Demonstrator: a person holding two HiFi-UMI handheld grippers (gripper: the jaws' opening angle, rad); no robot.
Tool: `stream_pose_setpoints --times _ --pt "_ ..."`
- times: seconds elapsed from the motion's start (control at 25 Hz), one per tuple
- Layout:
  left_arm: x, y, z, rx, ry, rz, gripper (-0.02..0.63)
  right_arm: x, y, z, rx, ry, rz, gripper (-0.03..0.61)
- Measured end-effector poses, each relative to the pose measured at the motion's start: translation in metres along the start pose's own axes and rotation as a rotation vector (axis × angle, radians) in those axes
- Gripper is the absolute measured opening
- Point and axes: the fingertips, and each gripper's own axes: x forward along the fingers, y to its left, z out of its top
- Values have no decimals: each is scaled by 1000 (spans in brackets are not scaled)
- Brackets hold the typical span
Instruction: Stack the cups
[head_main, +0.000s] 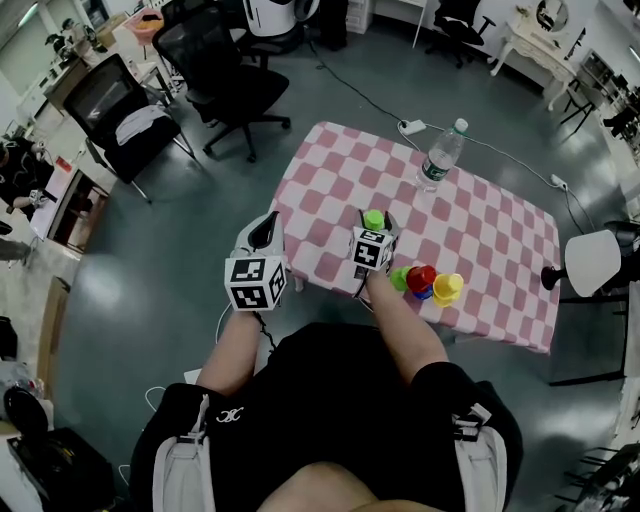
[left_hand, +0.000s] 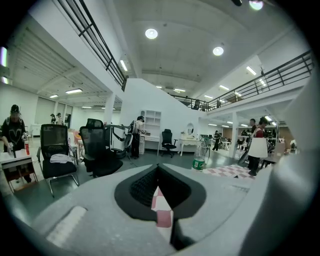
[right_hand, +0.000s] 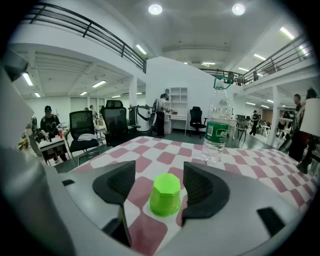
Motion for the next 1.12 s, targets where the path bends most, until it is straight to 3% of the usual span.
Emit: stream_pose_setpoints --times 0.24,0.76,0.84,1.12 --pt "9 -9 -2 14 13 -17 15 13 -17 -28 71 77 -43 287" --pt "8 -4 -6 20 26 -14 15 35 -16 -55 118 171 -9 278" --pt "6 -3 -7 20 24 -12 15 34 -15 -60 96 194 -15 226" --pt "2 0 -9 18 27 -15 15 25 -16 -46 80 154 -10 222"
